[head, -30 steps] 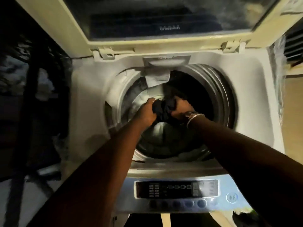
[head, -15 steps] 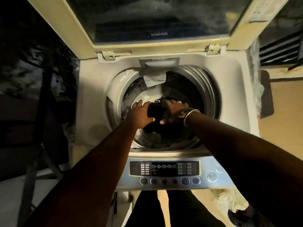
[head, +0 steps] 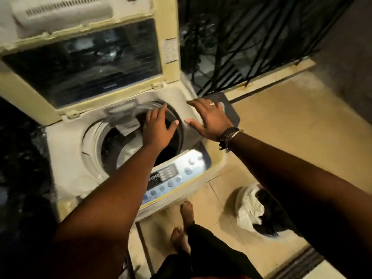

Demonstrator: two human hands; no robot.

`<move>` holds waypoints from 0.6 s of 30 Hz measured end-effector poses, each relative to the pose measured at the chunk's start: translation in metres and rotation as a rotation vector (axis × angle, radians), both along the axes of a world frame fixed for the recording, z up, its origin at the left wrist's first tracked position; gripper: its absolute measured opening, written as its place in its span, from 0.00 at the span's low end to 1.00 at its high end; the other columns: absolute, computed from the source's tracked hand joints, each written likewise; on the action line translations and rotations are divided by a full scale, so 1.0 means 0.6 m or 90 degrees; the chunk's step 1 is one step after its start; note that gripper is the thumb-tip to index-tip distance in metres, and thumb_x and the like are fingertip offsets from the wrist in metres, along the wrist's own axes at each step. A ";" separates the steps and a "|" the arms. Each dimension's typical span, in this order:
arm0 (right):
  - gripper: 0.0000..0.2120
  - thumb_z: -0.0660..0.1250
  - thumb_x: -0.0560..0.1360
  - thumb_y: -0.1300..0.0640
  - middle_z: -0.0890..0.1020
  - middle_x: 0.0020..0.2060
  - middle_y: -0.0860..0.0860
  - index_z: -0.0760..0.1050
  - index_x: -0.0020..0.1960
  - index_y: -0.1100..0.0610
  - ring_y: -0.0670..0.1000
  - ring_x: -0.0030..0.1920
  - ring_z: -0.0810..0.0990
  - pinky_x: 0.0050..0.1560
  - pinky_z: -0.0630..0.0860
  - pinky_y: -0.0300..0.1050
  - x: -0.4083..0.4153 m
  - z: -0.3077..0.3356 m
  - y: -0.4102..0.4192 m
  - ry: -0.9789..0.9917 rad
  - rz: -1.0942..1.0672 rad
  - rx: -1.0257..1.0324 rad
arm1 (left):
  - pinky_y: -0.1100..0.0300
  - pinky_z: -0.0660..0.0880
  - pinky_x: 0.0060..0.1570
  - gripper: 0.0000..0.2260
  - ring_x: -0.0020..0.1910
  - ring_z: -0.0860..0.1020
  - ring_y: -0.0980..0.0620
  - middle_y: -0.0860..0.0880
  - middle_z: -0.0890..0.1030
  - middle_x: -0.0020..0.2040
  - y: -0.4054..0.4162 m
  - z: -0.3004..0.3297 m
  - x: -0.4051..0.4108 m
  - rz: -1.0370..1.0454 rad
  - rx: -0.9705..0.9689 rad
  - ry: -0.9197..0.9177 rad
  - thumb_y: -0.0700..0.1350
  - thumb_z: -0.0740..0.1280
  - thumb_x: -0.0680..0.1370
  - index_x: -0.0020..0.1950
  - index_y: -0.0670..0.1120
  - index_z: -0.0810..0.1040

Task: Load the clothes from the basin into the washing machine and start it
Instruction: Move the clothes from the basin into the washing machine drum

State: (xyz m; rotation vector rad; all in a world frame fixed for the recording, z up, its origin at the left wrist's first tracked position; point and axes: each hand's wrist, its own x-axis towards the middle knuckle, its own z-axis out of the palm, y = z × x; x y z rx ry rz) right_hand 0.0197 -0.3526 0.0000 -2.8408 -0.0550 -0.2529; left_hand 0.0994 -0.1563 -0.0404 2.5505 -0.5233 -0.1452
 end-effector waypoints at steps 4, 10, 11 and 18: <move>0.36 0.54 0.78 0.30 0.70 0.73 0.53 0.63 0.77 0.52 0.57 0.69 0.72 0.64 0.65 0.57 -0.159 0.001 -0.096 0.025 -0.119 -0.027 | 0.44 0.59 0.77 0.34 0.80 0.58 0.40 0.42 0.62 0.80 -0.112 0.030 -0.078 -0.178 -0.029 -0.097 0.57 0.69 0.78 0.80 0.48 0.63; 0.46 0.49 0.73 0.23 0.61 0.78 0.54 0.53 0.80 0.51 0.59 0.75 0.65 0.70 0.60 0.66 -0.427 -0.058 -0.206 0.192 -0.296 -0.052 | 0.42 0.56 0.78 0.37 0.82 0.54 0.41 0.43 0.58 0.82 -0.274 0.000 -0.239 -0.425 0.007 -0.127 0.54 0.69 0.77 0.82 0.49 0.58; 0.46 0.48 0.73 0.23 0.59 0.79 0.54 0.52 0.80 0.51 0.60 0.75 0.63 0.71 0.58 0.68 -0.471 -0.068 -0.221 0.211 -0.319 -0.042 | 0.42 0.55 0.79 0.37 0.82 0.53 0.42 0.43 0.57 0.82 -0.299 -0.013 -0.269 -0.454 0.028 -0.114 0.54 0.70 0.76 0.82 0.49 0.58; 0.52 0.48 0.69 0.18 0.54 0.81 0.53 0.49 0.81 0.51 0.59 0.78 0.58 0.73 0.54 0.71 -0.730 -0.188 -0.320 0.315 -0.481 0.060 | 0.42 0.48 0.79 0.43 0.82 0.45 0.41 0.43 0.46 0.84 -0.433 -0.151 -0.493 -0.583 0.201 -0.003 0.58 0.70 0.76 0.83 0.53 0.48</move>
